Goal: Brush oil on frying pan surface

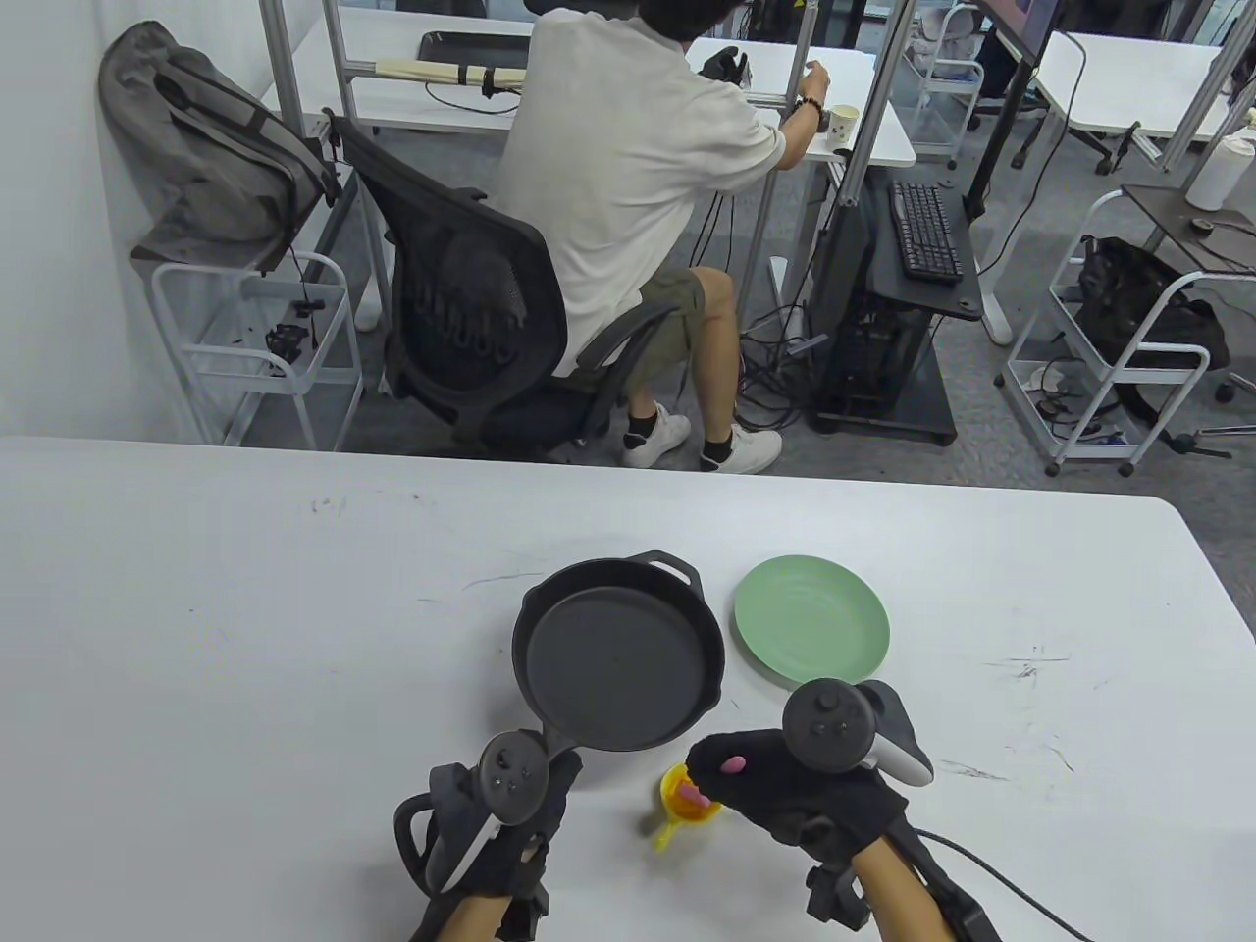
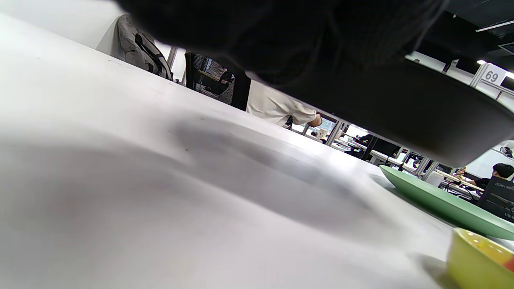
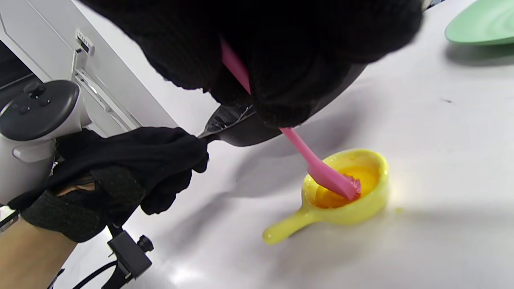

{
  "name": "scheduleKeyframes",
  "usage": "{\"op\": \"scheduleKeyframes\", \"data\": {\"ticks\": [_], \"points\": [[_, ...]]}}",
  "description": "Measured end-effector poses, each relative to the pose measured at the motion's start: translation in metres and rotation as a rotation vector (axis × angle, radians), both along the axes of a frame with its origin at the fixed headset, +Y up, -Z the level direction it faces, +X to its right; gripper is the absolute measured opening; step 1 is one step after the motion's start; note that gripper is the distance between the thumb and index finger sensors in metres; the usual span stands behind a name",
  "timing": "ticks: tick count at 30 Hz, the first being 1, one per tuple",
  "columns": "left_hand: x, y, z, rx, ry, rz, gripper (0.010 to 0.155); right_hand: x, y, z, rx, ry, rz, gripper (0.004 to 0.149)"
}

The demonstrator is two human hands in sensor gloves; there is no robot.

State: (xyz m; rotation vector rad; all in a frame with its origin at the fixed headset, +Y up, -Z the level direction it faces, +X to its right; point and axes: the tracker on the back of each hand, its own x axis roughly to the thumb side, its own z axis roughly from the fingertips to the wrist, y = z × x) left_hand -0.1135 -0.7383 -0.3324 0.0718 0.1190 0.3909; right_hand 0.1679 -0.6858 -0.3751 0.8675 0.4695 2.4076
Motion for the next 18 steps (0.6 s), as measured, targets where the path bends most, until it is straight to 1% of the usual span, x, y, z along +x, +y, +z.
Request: {"op": "scheduleKeyframes", "data": {"ticks": [10, 13, 18], "points": [[0.0, 0.0, 0.0, 0.0, -0.003, -0.001, 0.06, -0.003, -0.002, 0.001, -0.013, 0.011, 0.014, 0.04], [0.0, 0.0, 0.0, 0.003, -0.001, 0.0, 0.06, -0.001, 0.001, 0.001, 0.013, 0.011, 0.0, 0.04], [-0.001, 0.0, 0.0, 0.006, 0.005, 0.006, 0.06, 0.009, 0.011, 0.001, 0.071, -0.024, -0.064, 0.039]]}}
